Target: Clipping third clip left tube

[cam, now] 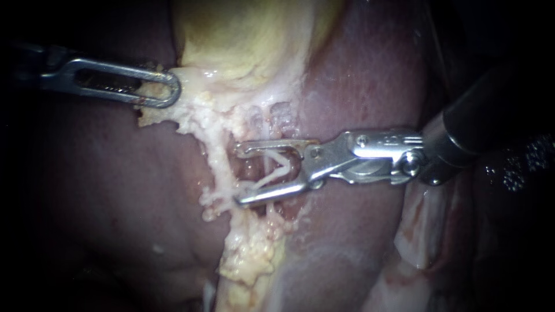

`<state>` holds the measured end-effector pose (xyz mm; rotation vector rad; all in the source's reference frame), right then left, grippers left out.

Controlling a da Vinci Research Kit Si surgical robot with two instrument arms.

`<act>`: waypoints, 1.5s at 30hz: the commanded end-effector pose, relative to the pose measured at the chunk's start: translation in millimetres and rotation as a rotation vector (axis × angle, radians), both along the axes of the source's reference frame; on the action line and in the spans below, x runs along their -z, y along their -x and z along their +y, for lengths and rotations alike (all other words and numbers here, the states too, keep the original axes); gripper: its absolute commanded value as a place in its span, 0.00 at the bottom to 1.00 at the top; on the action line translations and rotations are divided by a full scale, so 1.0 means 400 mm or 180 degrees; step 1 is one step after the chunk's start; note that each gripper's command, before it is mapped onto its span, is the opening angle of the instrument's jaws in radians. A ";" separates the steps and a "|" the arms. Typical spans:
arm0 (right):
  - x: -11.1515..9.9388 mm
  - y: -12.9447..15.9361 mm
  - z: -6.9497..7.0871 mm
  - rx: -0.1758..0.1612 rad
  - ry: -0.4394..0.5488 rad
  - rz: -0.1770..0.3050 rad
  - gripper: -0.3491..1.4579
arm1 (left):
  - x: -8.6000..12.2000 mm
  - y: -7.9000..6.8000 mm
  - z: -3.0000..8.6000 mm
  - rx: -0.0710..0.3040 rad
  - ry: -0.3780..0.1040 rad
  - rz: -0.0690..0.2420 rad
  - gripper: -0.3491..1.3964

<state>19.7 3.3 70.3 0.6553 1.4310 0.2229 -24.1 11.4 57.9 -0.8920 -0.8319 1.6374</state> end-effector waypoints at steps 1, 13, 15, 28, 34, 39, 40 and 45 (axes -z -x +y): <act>0.0001 -0.0011 -0.0001 -0.0010 -0.0025 0.0029 0.46 | 0.0000 0.0000 0.0000 0.0000 0.0001 0.0000 0.00; 0.0009 -0.0129 0.0001 -0.0123 -0.0353 -0.0003 0.46 | -0.0005 0.0005 -0.0004 0.0004 0.0006 0.0005 0.00; 0.0013 -0.0139 0.0002 -0.0161 -0.0385 0.0035 0.46 | -0.0005 0.0005 -0.0004 0.0004 0.0006 0.0005 0.00; 0.0122 -0.0135 0.0010 -0.0206 -0.0541 -0.0026 0.45 | -0.0012 0.0005 -0.0006 0.0003 0.0011 0.0006 0.00; 0.0195 -0.0115 0.0018 -0.0180 -0.0567 -0.0070 0.44 | -0.0012 0.0004 -0.0006 0.0003 0.0011 0.0006 0.00; 0.0220 -0.0114 0.0019 -0.0212 -0.0574 -0.0089 0.42 | -0.0012 0.0004 -0.0005 0.0003 0.0011 0.0005 0.00; 0.0220 -0.0114 0.0018 -0.0228 -0.0571 -0.0100 0.41 | -0.0012 0.0004 -0.0005 0.0003 0.0011 0.0005 0.00; 0.0216 -0.0109 0.0017 -0.0228 -0.0569 -0.0101 0.31 | -0.0012 0.0004 -0.0006 0.0002 0.0011 0.0005 0.00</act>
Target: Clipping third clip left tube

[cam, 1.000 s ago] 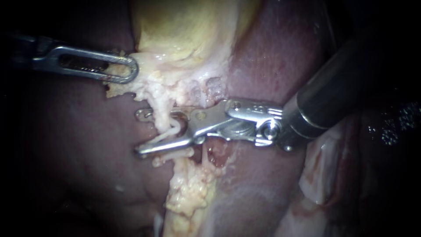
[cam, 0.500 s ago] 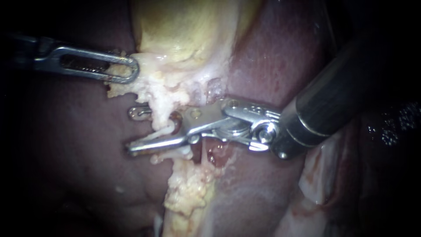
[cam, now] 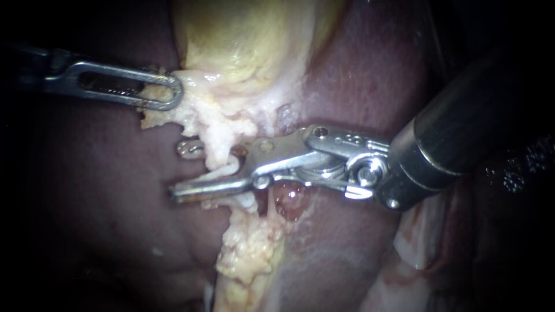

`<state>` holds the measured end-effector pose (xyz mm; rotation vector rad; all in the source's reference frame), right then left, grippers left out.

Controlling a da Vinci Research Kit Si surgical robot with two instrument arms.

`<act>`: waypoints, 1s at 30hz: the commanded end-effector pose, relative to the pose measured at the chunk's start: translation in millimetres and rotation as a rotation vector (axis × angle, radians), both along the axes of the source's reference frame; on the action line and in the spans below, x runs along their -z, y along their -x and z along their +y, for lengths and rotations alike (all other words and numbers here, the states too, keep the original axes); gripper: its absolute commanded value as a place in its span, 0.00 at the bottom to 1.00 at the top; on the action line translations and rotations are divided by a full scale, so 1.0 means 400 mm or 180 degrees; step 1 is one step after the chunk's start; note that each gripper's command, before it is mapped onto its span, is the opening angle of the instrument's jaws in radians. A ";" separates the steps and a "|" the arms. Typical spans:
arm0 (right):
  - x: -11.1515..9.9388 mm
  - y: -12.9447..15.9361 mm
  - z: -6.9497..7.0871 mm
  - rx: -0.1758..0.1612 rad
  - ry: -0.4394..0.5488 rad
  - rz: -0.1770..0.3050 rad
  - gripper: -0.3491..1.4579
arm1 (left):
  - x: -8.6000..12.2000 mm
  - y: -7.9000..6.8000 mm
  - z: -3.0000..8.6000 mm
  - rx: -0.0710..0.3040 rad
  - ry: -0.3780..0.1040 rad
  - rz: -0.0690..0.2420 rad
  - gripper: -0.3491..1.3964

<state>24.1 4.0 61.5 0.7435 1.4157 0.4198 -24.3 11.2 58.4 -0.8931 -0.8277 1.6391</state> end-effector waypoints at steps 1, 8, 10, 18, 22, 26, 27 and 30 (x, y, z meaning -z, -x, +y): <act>-0.0003 0.0003 -0.0001 0.0001 0.0001 0.0000 0.30 | 0.0001 0.0000 0.0000 0.0000 0.0000 0.0000 0.00; -0.0001 0.0014 -0.0003 0.0008 0.0001 0.0004 0.10 | 0.0001 0.0000 0.0000 0.0001 0.0000 0.0000 0.00; -0.0001 0.0017 -0.0004 0.0010 0.0001 0.0005 0.00 | 0.0001 0.0000 0.0000 0.0001 0.0000 0.0000 0.00; -0.0010 0.0019 -0.0007 0.0027 -0.0013 0.0013 0.00 | 0.0000 0.0000 0.0000 0.0000 0.0000 0.0000 0.00; -0.0011 0.0018 -0.0006 0.0048 -0.0054 0.0021 0.00 | 0.0000 0.0000 0.0000 0.0000 0.0000 0.0000 0.00; -0.0016 0.0017 -0.0001 0.0054 -0.0056 0.0027 0.00 | 0.0000 0.0000 0.0001 0.0000 0.0000 -0.0001 0.00; -0.0018 0.0017 0.0001 0.0061 -0.0058 0.0032 0.00 | 0.0000 0.0000 0.0001 0.0004 0.0002 -0.0009 0.00; -0.0030 0.0017 0.0007 0.0056 -0.0057 0.0027 0.10 | -0.0001 0.0000 0.0001 0.0004 0.0002 -0.0009 0.00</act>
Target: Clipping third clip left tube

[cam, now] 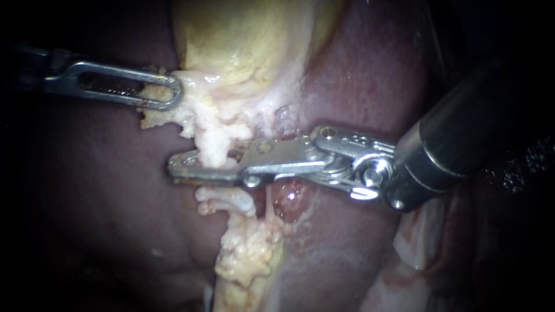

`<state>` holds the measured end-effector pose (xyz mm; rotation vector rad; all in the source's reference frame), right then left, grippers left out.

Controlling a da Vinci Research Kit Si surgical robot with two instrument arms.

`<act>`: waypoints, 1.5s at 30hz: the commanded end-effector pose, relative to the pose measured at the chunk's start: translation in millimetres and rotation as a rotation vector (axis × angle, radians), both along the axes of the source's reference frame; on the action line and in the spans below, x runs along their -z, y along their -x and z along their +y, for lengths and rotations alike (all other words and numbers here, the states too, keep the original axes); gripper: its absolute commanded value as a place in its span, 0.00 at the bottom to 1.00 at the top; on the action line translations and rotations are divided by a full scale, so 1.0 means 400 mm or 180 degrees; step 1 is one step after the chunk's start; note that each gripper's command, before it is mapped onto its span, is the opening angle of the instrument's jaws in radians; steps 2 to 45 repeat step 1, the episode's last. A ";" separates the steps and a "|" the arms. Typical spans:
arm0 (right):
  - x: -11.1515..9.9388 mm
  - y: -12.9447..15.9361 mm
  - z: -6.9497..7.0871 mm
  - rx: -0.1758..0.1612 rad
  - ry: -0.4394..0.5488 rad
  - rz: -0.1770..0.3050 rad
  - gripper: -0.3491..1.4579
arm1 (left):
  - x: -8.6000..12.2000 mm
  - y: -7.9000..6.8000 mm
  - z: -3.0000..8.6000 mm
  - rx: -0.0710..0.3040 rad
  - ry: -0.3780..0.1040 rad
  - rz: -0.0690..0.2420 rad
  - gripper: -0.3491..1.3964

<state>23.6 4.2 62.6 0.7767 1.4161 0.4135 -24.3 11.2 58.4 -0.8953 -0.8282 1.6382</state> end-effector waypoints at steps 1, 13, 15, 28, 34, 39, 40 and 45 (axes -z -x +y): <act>-0.0010 0.0002 0.0004 -0.0015 0.0005 -0.0016 0.19 | -0.0002 0.0000 0.0001 0.0002 0.0000 -0.0003 0.00; -0.0010 0.0002 0.0004 -0.0015 0.0005 -0.0016 0.19 | -0.0002 0.0000 0.0001 0.0002 0.0000 -0.0003 0.00; -0.0010 0.0002 0.0004 -0.0015 0.0005 -0.0016 0.19 | -0.0002 0.0000 0.0001 0.0002 0.0000 -0.0003 0.00; -0.0010 0.0002 0.0004 -0.0015 0.0005 -0.0016 0.19 | -0.0002 0.0000 0.0001 0.0002 0.0000 -0.0003 0.00; -0.0010 0.0002 0.0004 -0.0015 0.0005 -0.0016 0.19 | -0.0002 0.0000 0.0001 0.0002 0.0000 -0.0003 0.00; -0.0010 0.0002 0.0004 -0.0015 0.0005 -0.0016 0.19 | -0.0002 0.0000 0.0001 0.0002 0.0000 -0.0003 0.00; -0.0010 0.0002 0.0004 -0.0015 0.0005 -0.0016 0.19 | -0.0002 0.0000 0.0001 0.0002 0.0000 -0.0003 0.00; -0.0010 0.0002 0.0004 -0.0015 0.0005 -0.0016 0.19 | -0.0002 0.0000 0.0001 0.0002 0.0000 -0.0003 0.00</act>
